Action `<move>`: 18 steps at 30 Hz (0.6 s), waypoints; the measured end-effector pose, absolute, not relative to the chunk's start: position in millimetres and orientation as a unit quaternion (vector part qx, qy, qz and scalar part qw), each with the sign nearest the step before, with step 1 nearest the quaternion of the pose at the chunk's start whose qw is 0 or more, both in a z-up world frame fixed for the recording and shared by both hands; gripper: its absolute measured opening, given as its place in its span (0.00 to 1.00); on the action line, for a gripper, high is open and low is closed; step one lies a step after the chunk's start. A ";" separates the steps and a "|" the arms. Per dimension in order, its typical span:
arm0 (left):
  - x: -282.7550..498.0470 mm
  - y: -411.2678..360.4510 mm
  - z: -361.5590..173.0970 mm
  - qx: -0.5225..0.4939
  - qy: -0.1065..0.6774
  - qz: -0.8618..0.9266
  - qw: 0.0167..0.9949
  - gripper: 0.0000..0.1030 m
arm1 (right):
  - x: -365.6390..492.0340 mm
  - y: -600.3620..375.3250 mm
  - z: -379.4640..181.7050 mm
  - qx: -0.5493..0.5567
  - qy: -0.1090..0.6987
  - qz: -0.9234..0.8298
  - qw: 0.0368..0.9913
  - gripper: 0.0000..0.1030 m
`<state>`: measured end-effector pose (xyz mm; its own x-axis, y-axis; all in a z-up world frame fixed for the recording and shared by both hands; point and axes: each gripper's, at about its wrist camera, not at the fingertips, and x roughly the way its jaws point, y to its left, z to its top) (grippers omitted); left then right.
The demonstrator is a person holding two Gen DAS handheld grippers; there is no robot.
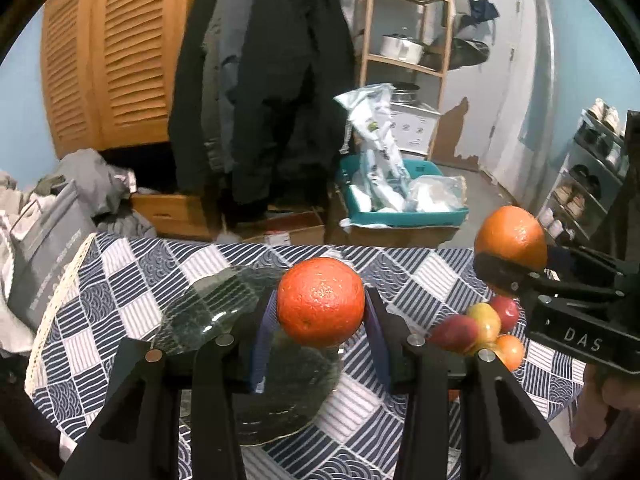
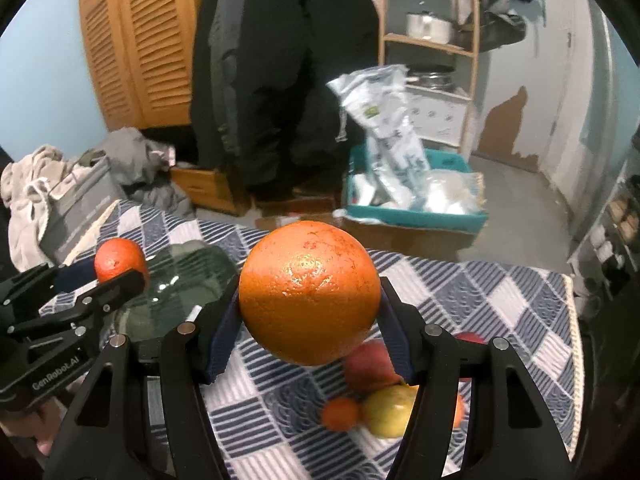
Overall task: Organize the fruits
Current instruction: 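Carry the tangerine in the left tool over the glass bowl while the right tool carries the orange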
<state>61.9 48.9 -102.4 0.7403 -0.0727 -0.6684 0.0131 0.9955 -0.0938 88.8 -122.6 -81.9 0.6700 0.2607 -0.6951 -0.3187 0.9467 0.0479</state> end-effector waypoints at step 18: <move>81.7 132.1 -177.6 -0.069 0.433 0.053 0.897 0.42 | 127.1 -23.2 -151.1 -0.067 0.453 0.211 0.864 0.62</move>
